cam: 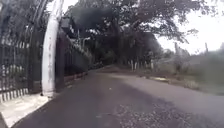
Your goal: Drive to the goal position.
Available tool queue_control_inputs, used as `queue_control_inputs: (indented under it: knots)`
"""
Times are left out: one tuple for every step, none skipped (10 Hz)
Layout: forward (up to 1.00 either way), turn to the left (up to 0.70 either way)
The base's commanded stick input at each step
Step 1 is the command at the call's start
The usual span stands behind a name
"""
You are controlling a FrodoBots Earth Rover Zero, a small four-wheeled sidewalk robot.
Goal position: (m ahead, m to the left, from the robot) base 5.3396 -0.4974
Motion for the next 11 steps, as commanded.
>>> queue_control_inputs:
  knots:
    - [0.50, 0.00]
    - [0.50, 0.00]
    - [0.50, 0.00]
    - [0.50, 0.00]
    - [0.50, 0.00]
    - [0.50, 0.00]
    - [0.50, 0.00]
    - [0.50, 0.00]
    - [0.50, 0.00]
    - [0.50, 0.00]
    - [0.50, 0.00]
